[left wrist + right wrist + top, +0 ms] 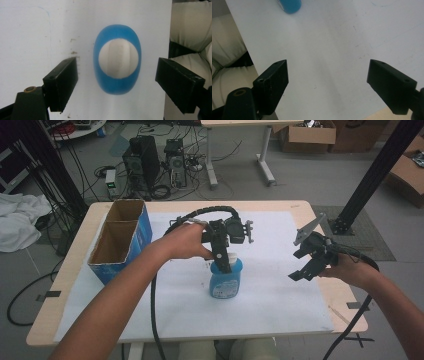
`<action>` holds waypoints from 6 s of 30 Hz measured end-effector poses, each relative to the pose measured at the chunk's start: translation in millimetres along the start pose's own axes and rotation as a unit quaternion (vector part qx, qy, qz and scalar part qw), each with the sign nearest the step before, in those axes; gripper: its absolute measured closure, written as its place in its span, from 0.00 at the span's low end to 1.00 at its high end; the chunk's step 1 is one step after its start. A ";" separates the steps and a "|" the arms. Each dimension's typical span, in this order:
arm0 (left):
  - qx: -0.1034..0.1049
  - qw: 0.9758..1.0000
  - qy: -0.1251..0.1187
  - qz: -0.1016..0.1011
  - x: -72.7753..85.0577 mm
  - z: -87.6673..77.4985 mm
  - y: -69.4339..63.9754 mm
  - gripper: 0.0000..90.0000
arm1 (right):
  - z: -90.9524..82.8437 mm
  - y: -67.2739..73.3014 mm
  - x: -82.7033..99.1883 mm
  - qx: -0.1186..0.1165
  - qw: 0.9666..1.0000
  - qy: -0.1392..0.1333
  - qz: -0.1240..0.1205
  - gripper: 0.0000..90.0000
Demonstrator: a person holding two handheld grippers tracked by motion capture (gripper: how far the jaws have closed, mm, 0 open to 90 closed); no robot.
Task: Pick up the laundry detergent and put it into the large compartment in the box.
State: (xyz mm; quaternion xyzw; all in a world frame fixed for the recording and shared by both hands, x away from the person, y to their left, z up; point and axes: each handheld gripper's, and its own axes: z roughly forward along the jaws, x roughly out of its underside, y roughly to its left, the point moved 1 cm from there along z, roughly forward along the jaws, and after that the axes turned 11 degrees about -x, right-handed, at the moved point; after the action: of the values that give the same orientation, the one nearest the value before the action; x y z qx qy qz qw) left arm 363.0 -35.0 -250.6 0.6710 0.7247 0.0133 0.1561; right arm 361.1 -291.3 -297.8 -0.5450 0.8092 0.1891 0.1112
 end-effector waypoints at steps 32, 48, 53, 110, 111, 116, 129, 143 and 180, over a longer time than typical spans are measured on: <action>0.018 1.000 0.020 0.007 -7.7 43.2 -5.9 0.22 | 2.0 -4.2 4.8 -0.004 1.000 -0.005 0.004 0.19; 0.024 1.000 0.018 0.000 -3.2 49.0 -6.7 0.27 | 2.7 -4.4 3.6 -0.004 1.000 -0.007 0.003 0.19; 0.024 1.000 0.017 -0.002 -3.1 49.3 -6.3 0.29 | 2.9 -4.5 2.8 -0.005 1.000 -0.006 0.004 0.20; -0.007 0.997 -0.004 -0.080 -0.6 -26.4 4.3 0.42 | 4.4 -0.6 -0.1 -0.007 1.000 -0.011 -0.006 0.20; -0.011 0.996 -0.004 -0.091 0.0 -33.5 5.9 0.42 | 4.2 -0.2 -0.4 -0.007 1.000 -0.011 -0.008 0.20; -0.032 0.989 0.003 -0.144 3.2 -64.4 14.3 0.42 | 3.7 2.1 -1.4 -0.008 1.000 -0.010 -0.011 0.20; -0.082 0.947 0.017 -0.309 29.7 -131.7 40.1 0.42 | 6.3 3.0 -6.7 -0.012 1.000 -0.010 -0.023 0.20; -0.126 0.888 0.022 -0.442 74.7 -178.3 62.0 0.42 | 7.4 4.4 -16.3 -0.014 0.999 -0.002 -0.039 0.20; -0.195 0.757 0.047 -0.622 191.3 -196.8 89.5 0.42 | 12.6 0.7 -21.9 -0.017 0.999 -0.004 -0.039 0.20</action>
State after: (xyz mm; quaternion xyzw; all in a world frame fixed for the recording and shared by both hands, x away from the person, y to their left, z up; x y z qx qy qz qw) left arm 391.9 198.2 -82.9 0.0260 0.9707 0.0855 0.2230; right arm 368.4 -267.3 -300.6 -0.5770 0.7836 0.2004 0.1129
